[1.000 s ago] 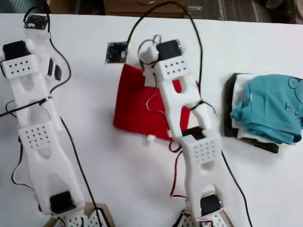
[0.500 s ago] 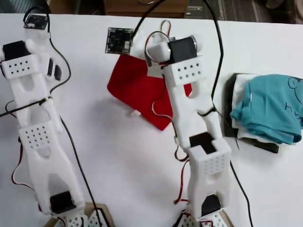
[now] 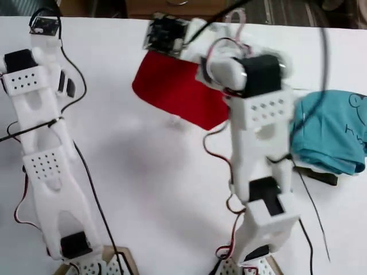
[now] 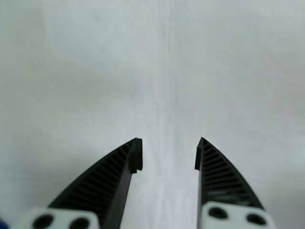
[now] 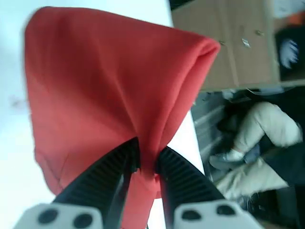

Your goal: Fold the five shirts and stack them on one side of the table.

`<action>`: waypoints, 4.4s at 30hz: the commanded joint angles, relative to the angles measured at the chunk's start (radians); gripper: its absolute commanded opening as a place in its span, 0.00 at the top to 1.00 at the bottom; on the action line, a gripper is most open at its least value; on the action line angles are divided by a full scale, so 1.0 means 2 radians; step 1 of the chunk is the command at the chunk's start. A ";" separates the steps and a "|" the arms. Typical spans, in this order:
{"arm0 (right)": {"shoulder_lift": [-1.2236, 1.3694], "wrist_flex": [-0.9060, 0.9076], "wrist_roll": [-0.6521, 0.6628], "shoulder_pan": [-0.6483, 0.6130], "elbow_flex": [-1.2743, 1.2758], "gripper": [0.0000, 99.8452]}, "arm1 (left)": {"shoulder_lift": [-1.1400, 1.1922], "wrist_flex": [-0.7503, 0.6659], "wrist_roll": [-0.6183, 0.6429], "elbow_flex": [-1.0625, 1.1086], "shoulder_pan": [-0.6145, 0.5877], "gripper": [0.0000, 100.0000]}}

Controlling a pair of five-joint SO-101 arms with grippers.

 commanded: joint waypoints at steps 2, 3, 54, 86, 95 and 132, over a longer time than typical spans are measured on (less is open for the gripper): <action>-0.071 0.001 -0.011 0.070 -0.025 0.98 | -0.008 -0.003 0.002 -0.023 0.004 0.79; -0.078 0.001 -0.011 0.087 -0.025 0.98 | -0.008 -0.003 0.002 -0.023 0.005 0.79; -0.214 0.001 -0.137 0.241 0.098 0.98 | -0.008 0.005 0.004 -0.022 0.041 0.79; -0.198 -0.250 -0.138 0.408 0.456 0.98 | -0.002 0.005 0.004 -0.017 0.039 0.79; -0.072 -0.330 -0.138 0.453 0.463 0.98 | -0.002 0.008 0.004 -0.017 0.039 0.79; 0.001 -0.185 -0.160 0.445 0.295 0.75 | -0.002 0.008 0.004 -0.016 0.041 0.79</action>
